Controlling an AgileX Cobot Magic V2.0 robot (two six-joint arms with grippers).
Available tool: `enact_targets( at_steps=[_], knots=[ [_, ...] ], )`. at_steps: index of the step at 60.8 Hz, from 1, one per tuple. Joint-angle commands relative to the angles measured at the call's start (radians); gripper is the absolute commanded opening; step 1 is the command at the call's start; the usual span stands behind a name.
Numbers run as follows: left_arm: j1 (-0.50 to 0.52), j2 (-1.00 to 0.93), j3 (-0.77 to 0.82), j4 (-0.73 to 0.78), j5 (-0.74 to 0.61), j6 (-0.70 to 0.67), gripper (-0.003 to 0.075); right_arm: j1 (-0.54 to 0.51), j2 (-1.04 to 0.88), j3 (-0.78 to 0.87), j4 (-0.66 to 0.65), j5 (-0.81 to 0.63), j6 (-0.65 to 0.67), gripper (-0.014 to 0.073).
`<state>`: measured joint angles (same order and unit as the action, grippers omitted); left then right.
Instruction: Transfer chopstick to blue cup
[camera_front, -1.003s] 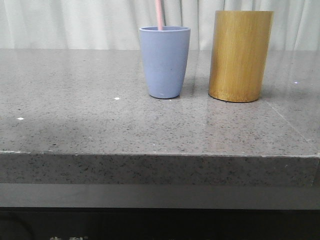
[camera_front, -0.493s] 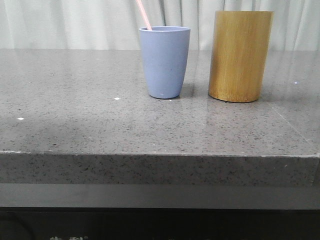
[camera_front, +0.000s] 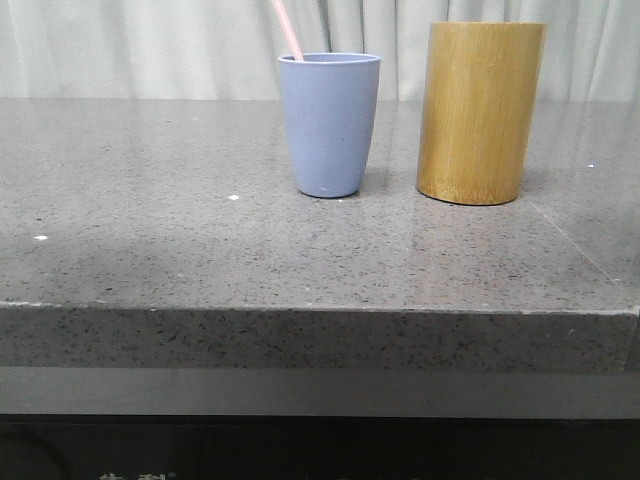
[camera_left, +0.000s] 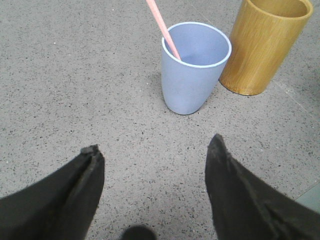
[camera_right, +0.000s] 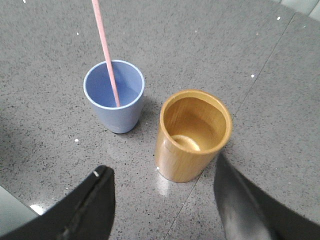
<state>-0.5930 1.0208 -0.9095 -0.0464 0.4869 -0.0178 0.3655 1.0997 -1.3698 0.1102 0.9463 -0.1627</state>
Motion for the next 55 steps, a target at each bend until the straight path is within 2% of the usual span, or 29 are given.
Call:
enact_targets(
  at_steps=[1,17,34,39,47,51,55],
  knots=[
    [0.001,-0.011,-0.029,-0.003,-0.075,-0.009,0.0442,-0.004,-0.102,0.067,-0.003,-0.158,0.006,0.0455],
    [0.001,-0.011,-0.029,-0.003,-0.075,-0.009,0.0442,-0.003,-0.301,0.338,0.006,-0.345,0.006,0.0455],
    [0.001,-0.011,-0.029,-0.003,-0.075,-0.009,0.0442,-0.003,-0.428,0.514,0.020,-0.484,0.006,0.0449],
    [0.001,-0.011,-0.029,-0.003,-0.075,-0.009,0.0442,-0.003,-0.437,0.526,0.020,-0.497,0.006,0.0394],
    [0.001,-0.011,-0.029,-0.003,-0.075,-0.009,0.0433,-0.003,-0.437,0.526,0.020,-0.496,0.006,0.0222],
    [0.001,-0.011,-0.029,-0.003,-0.075,-0.009,0.0398,-0.003,-0.437,0.526,0.020,-0.496,0.006,0.0139],
    [0.001,-0.011,-0.029,-0.003,-0.075,-0.009,0.0330,-0.003,-0.437,0.526,0.020,-0.495,0.006,0.0057]
  ],
)
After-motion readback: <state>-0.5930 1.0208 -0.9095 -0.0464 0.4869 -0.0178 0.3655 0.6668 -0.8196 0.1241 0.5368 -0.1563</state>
